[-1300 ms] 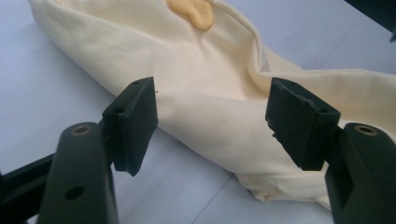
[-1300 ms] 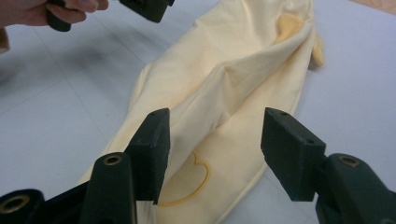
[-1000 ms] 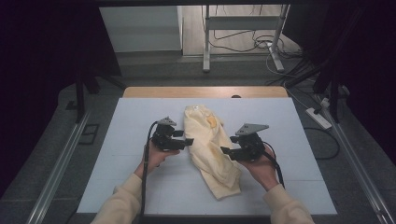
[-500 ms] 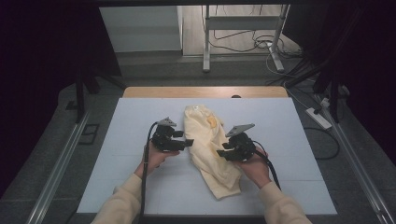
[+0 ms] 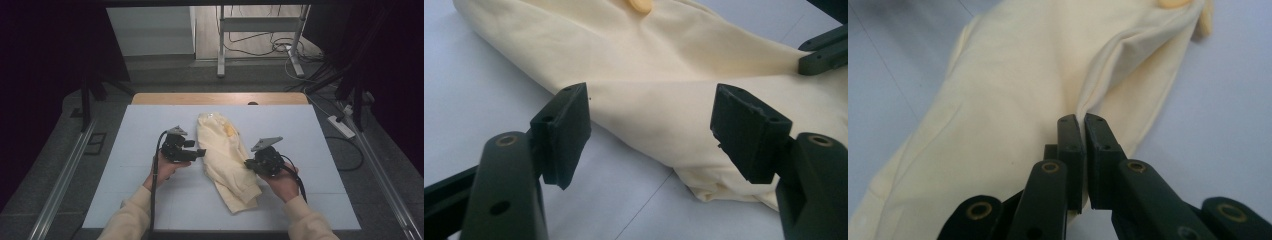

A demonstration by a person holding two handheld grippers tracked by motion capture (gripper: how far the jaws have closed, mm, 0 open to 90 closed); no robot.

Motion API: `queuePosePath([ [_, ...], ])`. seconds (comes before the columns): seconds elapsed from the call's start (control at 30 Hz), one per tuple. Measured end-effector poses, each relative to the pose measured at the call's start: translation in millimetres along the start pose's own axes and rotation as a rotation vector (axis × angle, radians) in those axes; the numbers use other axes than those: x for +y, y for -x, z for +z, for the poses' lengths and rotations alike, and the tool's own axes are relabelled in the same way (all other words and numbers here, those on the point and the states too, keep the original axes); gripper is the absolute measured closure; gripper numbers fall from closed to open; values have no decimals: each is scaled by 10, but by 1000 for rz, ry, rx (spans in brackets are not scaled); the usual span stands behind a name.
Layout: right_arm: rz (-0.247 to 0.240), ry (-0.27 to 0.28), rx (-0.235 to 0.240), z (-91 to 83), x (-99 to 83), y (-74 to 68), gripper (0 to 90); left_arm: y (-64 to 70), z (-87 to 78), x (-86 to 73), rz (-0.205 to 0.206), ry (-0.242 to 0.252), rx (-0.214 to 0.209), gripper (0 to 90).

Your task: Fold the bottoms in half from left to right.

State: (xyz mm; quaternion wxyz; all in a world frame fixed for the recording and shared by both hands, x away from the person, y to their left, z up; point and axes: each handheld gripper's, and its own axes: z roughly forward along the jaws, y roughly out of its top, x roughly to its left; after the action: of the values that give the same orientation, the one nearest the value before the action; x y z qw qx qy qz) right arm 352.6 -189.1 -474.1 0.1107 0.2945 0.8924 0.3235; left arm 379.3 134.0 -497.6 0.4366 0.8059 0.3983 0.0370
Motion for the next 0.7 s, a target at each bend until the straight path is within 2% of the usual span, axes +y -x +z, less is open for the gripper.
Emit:
queuePosePath([
  [0.17, 30, -28, 7, 50, -180, 33, 856, -4, -4, -1, -2, 1, 3, 312],
  [0.3, 27, -65, 7, 177, -246, 17, 854, -2, -10, -1, -1, 5, 7, 312],
  [0.37, 15, -71, 2, 201, -245, 2, 829, -8, -11, -1, -1, 4, 10, 309],
  [0.4, 7, -68, -8, 196, -237, -1, 784, -11, -9, -2, -2, 4, 12, 310],
  [0.5, 17, -17, -48, 91, -208, 19, 636, -11, -10, 1, 1, 2, 15, 309],
  [0.57, 34, 31, -44, -15, -172, 26, 571, -5, -11, 4, 3, 5, 16, 310],
  [0.6, 31, 51, -41, -70, -146, 15, 550, -4, -12, 4, 3, 6, 16, 309],
  [0.67, 11, 109, -2, -168, -96, -44, 532, -4, -13, 4, 3, 6, 16, 308],
  [0.7, -1, 120, 6, -204, -69, -88, 519, -6, -13, 4, 2, 6, 15, 306],
])
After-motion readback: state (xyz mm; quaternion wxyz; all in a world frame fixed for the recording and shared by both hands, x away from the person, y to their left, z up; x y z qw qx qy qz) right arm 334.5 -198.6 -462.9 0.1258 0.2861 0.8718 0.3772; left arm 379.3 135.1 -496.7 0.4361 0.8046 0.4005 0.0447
